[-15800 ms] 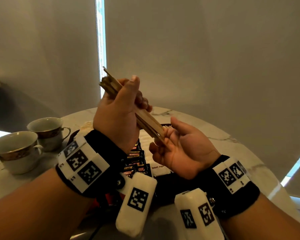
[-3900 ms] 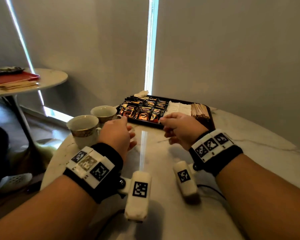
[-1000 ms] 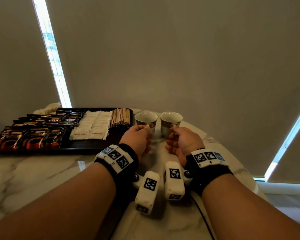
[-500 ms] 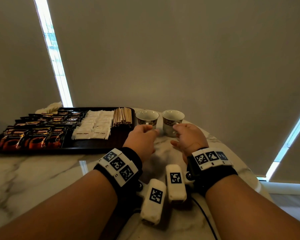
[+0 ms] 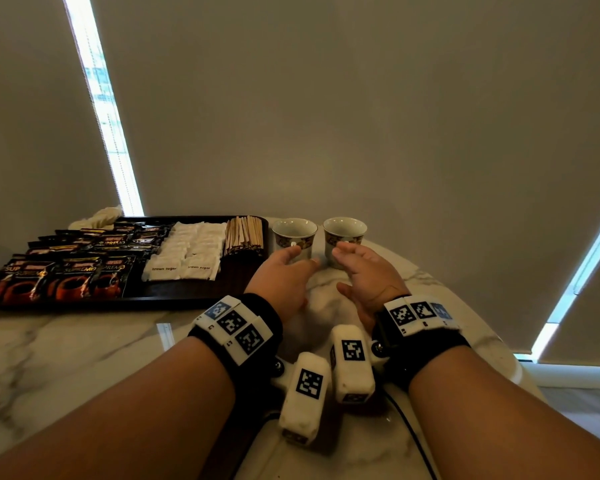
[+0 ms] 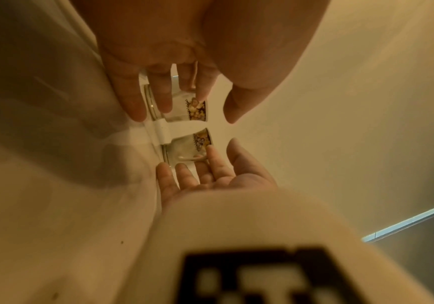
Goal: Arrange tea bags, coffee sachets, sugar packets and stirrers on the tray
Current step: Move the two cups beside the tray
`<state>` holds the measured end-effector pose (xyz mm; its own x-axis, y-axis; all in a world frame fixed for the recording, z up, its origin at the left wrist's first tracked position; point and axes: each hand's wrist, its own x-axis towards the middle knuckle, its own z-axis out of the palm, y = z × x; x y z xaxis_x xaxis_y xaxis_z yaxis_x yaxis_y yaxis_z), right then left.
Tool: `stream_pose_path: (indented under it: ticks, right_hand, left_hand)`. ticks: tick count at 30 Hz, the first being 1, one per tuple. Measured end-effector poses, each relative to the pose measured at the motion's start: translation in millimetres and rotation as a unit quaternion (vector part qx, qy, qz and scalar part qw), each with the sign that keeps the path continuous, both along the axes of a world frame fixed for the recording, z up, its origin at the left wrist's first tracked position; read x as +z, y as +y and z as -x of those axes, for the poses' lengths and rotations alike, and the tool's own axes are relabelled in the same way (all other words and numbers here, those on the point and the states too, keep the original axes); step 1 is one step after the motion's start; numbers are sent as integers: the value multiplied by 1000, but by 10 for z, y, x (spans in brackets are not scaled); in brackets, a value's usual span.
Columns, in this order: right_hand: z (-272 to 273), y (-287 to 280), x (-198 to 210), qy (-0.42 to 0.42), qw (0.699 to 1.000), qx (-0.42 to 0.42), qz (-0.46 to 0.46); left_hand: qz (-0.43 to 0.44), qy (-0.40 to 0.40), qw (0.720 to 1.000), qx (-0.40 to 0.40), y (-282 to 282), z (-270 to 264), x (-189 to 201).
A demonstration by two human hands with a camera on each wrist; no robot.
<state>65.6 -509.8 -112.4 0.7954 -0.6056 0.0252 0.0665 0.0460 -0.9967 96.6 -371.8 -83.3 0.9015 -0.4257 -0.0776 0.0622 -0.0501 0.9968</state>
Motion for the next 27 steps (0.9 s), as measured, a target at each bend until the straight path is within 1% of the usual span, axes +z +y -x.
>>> stream_pose_path:
  ticks: [5, 9, 13, 19, 27]
  right_hand:
    - [-18, -53, -21, -10, 1000, 17, -10]
    - [-66, -104, -59, -34, 998, 30, -45]
    - [-65, -111, -52, -30, 997, 50, -52]
    - [-70, -150, -79, -29, 998, 35, -40]
    - [-58, -111, -51, -35, 997, 20, -61]
  left_hand:
    - [1, 7, 1000, -8, -7, -18, -7]
    - [-4, 3, 1000, -17, -10, -21, -2]
    - [-2, 6, 1000, -20, -14, -32, -10]
    - [0, 4, 1000, -18, -22, -44, -33]
    - [7, 10, 1000, -13, -3, -47, -42]
